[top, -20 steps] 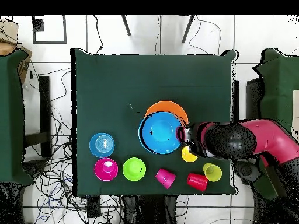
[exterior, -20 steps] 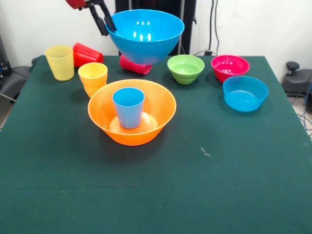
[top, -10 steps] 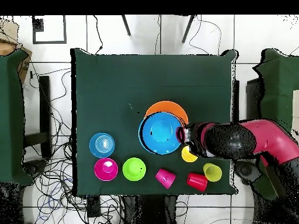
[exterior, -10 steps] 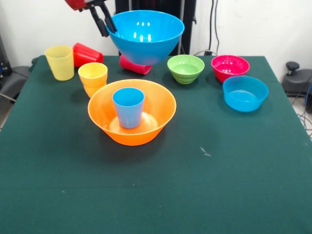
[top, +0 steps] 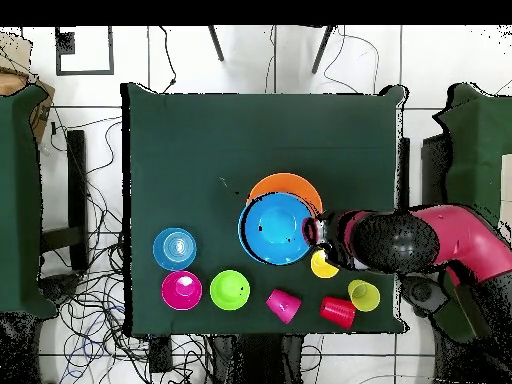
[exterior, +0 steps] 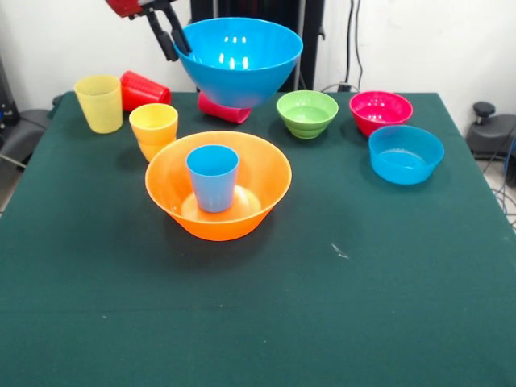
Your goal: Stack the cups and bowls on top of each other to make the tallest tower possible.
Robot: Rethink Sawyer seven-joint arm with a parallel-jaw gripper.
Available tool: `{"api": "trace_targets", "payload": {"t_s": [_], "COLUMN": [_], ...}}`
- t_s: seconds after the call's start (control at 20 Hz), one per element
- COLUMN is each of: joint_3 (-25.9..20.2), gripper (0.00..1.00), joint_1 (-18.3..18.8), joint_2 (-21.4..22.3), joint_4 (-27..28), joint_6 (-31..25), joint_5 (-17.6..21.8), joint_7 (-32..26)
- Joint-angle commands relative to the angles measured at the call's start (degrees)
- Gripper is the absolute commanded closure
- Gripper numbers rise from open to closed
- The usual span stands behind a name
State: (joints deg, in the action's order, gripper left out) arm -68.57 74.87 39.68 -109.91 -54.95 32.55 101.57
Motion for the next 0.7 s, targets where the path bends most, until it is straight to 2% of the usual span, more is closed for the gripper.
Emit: {"api": "trace_targets", "payload": {"t_s": [0.05, 0.2, 0.7], "joint_3": [1.16, 1.14, 1.41], "gripper": [1.0, 1.0, 1.0], "joint_1": [-2.1, -1.68, -1.43], "joint_2": [-3.01, -3.19, -6.4], "joint_4": [1.95, 1.51, 4.87], "joint_6": [0.0, 0.38, -1.43], "joint_5": [5.62, 6.05, 7.75], "joint_7": [-18.05, -18.32, -22.42]}}
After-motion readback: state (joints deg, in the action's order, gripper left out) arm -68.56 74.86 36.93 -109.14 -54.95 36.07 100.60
